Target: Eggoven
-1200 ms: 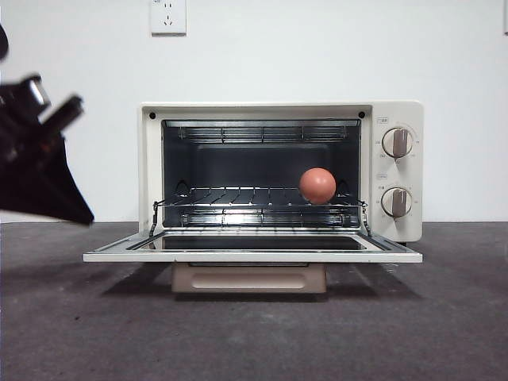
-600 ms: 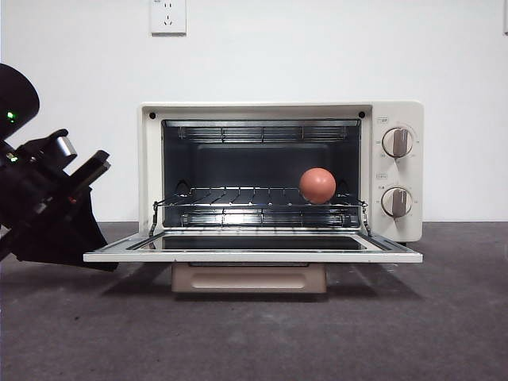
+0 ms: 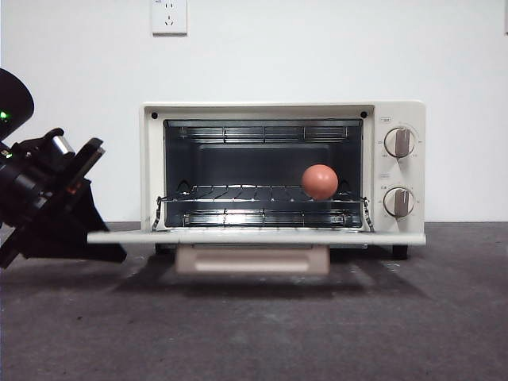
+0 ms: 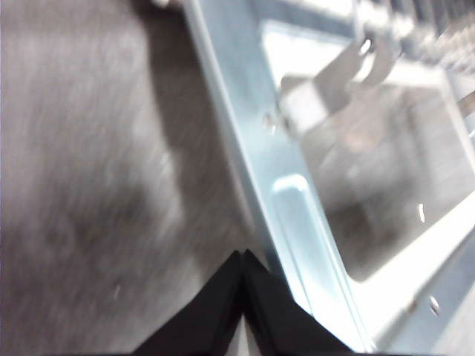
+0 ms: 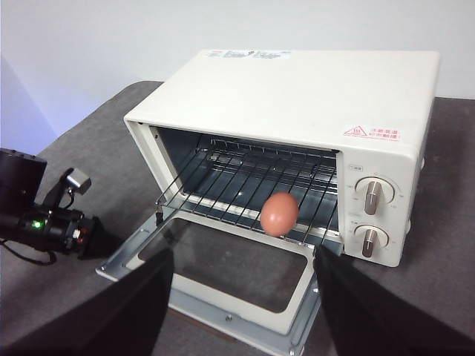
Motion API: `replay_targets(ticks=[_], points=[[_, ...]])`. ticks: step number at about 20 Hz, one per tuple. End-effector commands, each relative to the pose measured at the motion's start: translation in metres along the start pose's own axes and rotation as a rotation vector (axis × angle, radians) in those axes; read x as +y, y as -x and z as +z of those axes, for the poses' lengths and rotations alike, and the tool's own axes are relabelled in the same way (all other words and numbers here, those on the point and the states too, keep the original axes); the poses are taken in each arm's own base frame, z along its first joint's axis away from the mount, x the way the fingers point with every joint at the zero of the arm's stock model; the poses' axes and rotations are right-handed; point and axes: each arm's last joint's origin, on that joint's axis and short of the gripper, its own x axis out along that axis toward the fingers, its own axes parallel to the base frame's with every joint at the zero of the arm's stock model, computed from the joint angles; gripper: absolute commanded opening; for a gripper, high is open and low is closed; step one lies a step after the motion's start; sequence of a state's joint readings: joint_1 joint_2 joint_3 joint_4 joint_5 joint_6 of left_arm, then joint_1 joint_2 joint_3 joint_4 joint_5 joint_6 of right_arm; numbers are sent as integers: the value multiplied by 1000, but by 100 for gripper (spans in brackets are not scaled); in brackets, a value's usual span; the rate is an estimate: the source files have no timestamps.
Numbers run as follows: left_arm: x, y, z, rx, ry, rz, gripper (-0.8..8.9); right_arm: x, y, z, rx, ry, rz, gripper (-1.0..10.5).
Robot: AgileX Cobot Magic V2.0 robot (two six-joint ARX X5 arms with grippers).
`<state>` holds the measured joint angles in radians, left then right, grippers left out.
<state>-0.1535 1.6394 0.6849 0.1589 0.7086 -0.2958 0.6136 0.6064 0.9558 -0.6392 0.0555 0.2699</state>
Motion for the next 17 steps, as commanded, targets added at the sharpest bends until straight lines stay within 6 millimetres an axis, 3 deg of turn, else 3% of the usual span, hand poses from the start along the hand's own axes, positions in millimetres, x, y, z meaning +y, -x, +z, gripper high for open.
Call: replay_targets(ticks=[1,10,17], points=[[-6,-2,12,-51,8,-108,6,2,2,5,-18,-13,10,306],[-18,16,53,-388,-4,-222,6,1,2,1,23,-12,-1,306],[-26,22,54,-390,0,-231,7,0,2,-1,47,-9,-8,306]])
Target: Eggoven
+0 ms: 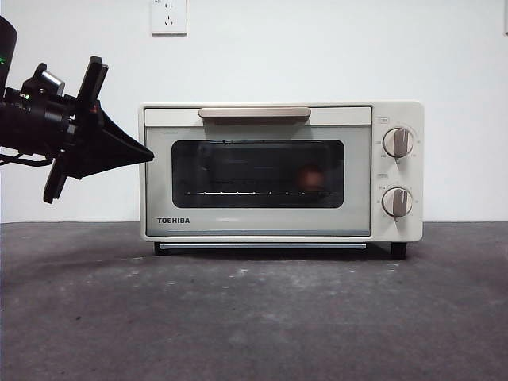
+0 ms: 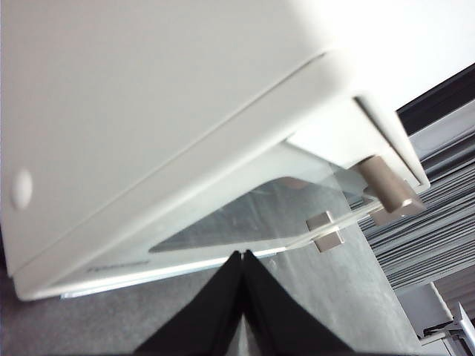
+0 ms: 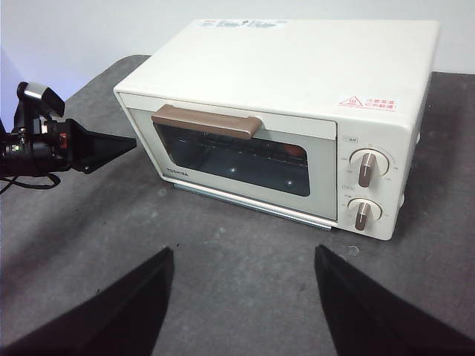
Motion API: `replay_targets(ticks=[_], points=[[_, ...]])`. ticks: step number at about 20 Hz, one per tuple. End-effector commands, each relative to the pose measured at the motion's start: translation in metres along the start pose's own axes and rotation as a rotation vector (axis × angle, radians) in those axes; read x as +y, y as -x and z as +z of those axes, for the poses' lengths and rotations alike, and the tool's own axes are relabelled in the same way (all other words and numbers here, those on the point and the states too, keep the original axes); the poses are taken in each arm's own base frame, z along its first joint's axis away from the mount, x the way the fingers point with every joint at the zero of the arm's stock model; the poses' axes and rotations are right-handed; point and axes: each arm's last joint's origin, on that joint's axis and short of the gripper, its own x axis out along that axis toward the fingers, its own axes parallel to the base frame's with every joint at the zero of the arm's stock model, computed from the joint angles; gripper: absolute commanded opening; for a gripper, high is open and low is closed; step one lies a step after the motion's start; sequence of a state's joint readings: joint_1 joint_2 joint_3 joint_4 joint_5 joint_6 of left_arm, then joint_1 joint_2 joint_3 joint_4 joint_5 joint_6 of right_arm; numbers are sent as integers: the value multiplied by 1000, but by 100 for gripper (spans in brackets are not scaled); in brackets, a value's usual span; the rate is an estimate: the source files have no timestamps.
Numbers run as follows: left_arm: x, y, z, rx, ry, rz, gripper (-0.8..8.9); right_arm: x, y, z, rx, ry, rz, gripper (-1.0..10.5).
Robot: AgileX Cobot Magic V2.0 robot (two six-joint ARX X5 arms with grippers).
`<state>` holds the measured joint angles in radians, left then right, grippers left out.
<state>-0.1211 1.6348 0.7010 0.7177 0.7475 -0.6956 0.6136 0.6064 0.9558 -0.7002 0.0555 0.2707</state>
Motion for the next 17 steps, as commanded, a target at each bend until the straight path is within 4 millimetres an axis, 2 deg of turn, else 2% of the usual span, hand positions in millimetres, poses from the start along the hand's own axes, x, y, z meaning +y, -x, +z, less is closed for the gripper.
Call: replay_targets(ticks=[1,7,17], points=[[-11,1,5,0,-25,-17,7,2,3,4,-9,-11,8,306],[-44,19,9,25,-112,12,7,2,0,4,7,-7,7,305],[-120,76,-7,28,-350,203,7,3,-15,3,54,49,-4,247]])
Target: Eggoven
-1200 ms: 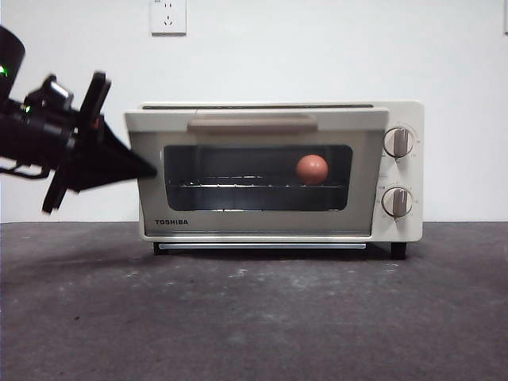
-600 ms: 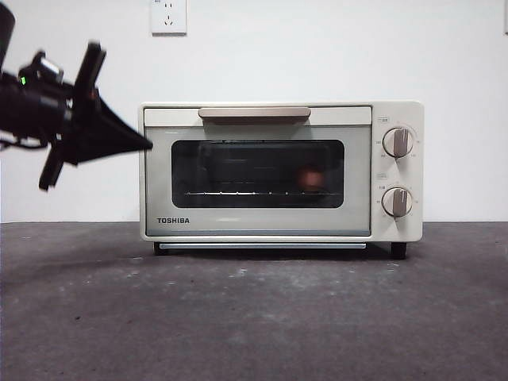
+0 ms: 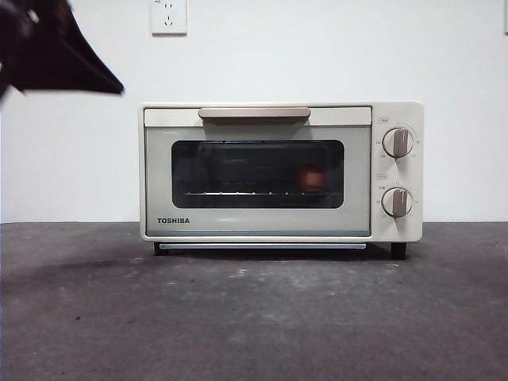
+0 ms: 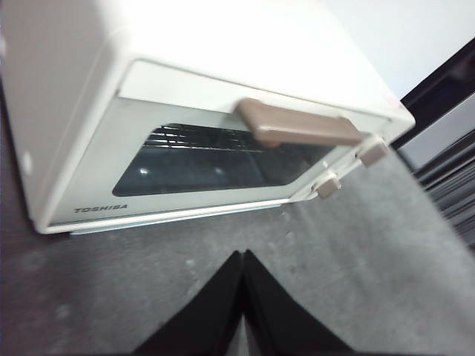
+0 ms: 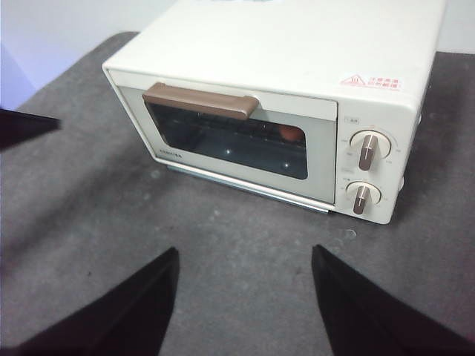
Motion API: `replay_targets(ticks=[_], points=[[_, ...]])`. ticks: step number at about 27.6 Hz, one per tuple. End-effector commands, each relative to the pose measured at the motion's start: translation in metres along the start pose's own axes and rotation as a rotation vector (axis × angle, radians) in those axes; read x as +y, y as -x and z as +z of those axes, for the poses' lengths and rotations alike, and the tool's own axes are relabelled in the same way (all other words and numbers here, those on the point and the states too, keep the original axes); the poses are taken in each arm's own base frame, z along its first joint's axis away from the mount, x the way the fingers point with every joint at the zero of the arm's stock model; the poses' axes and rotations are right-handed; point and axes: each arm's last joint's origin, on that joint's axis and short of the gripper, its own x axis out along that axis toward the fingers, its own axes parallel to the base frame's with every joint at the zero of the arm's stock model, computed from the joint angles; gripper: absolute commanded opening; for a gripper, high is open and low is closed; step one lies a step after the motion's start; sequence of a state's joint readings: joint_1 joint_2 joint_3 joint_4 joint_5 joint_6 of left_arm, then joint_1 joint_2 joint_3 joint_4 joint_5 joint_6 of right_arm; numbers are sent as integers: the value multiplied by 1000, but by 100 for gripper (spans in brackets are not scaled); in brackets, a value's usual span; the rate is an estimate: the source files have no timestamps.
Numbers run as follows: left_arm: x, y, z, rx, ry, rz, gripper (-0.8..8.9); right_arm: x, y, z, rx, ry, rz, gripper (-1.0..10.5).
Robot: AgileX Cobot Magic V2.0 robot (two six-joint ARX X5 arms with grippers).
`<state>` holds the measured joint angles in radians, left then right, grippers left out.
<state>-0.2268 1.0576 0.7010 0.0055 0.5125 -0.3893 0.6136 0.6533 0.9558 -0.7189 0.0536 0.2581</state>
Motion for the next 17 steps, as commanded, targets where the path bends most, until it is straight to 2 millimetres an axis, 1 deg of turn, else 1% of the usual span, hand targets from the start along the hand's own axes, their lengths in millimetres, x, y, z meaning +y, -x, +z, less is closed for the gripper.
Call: replay_targets(ticks=[1,5,8,13,17], points=[[-15,18,2,-25,-113,42,7,2,-5,4,-6,39,9,228],[-30,42,-1,-56,-167,77,7,1,-20,-3,-31,40,17,107],[-38,58,-4,-73,-181,94,7,-1,-31,-13,-95,36,32,-2],[-44,74,-9,-72,-202,98,7,-5,-44,-34,-184,36,53,4],[-46,79,-11,-76,-203,97,7,-9,-52,-48,-203,47,59,4]])
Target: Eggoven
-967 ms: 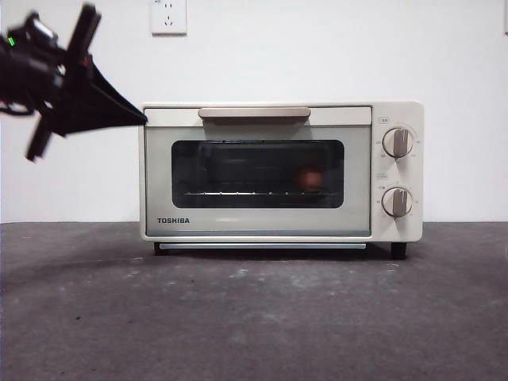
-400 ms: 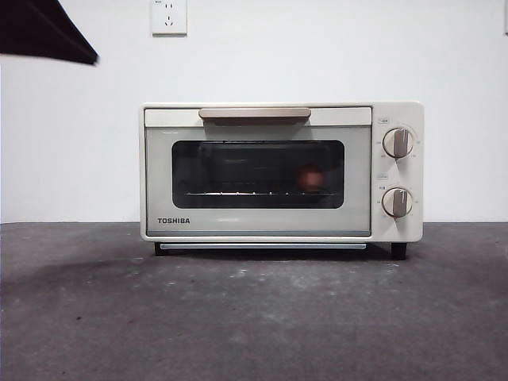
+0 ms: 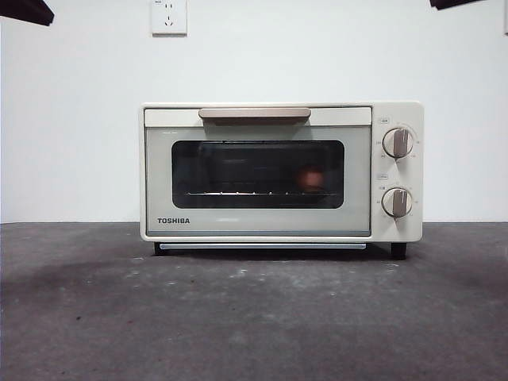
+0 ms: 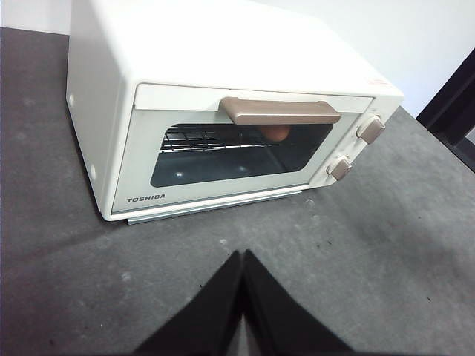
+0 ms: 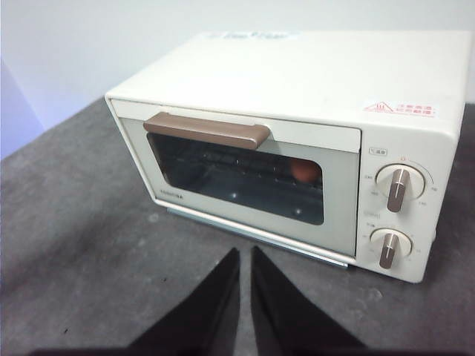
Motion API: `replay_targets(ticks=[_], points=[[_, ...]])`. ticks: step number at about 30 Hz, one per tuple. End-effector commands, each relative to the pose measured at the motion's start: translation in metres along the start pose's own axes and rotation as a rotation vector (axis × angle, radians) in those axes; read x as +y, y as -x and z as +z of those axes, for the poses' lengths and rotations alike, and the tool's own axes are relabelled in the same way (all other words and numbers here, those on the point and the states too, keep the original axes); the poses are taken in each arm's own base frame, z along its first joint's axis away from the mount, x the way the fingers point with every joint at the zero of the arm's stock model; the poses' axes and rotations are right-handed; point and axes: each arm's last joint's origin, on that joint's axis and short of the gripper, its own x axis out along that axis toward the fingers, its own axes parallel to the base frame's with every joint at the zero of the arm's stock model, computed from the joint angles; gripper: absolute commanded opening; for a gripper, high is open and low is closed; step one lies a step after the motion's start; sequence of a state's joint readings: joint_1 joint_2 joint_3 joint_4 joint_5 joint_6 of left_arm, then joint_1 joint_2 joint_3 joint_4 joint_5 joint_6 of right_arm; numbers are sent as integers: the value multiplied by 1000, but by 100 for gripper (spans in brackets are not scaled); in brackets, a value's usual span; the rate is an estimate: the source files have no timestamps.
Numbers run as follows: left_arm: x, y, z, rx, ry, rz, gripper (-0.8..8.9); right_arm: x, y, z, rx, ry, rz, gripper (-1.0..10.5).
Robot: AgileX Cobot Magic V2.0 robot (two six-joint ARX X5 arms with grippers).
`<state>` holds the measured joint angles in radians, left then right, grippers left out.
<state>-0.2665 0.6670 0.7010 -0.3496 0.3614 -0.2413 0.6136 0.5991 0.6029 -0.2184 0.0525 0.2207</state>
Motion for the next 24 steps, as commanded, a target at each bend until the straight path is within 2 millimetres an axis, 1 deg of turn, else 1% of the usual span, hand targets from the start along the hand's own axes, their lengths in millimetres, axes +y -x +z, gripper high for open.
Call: replay_targets(ticks=[1,8,15,24], points=[[-2,3,4,-19,-29,-3,7,0,-3,-6,-3,23,10,4],[-3,3,4,-20,-29,-4,7,-1,-3,-7,-1,40,-4,4],[-3,3,4,-24,-30,-5,7,0,0,-3,-44,37,4,4],[-3,3,4,-23,-30,-5,7,0,0,-3,-46,37,2,4]])
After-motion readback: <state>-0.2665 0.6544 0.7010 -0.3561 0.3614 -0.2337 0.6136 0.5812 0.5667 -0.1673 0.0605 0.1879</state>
